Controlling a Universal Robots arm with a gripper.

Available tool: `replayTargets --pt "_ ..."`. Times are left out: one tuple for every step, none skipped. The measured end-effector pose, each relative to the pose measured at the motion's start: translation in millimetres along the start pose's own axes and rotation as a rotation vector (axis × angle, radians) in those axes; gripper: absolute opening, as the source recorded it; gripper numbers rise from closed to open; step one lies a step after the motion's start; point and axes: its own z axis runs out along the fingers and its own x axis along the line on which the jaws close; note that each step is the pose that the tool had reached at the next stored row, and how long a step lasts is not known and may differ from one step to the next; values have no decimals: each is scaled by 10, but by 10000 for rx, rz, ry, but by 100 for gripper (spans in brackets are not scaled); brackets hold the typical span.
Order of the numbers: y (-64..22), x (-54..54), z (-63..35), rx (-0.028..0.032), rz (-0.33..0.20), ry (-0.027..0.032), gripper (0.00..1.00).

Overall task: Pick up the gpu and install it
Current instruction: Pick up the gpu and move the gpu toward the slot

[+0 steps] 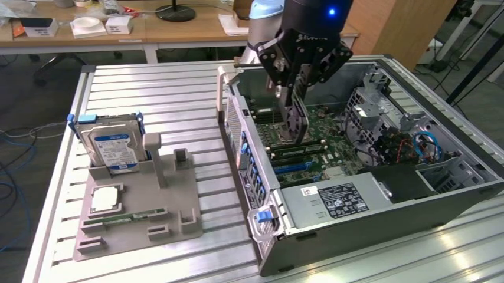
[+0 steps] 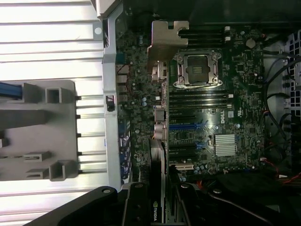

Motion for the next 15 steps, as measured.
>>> replayTargets --pt "0 -5 0 1 0 -1 26" --pt "1 -10 0 0 1 0 26" --pt "1 -15 0 0 0 0 26" --pt "2 -19 1 0 1 -1 26" --pt "2 -24 1 0 1 0 26" --pt "2 -28 1 0 0 0 26" --pt "3 -33 1 0 0 0 26" --pt "3 -37 1 1 0 0 26" --pt "3 -42 1 1 0 0 26" --pt "3 -45 1 0 0 0 26" --pt "4 -49 1 0 0 -1 26" --pt "4 -54 2 0 0 -1 26" --pt "4 -58 2 0 0 0 26" --pt "5 -61 2 0 1 0 26" --pt "5 -65 2 1 0 0 26"
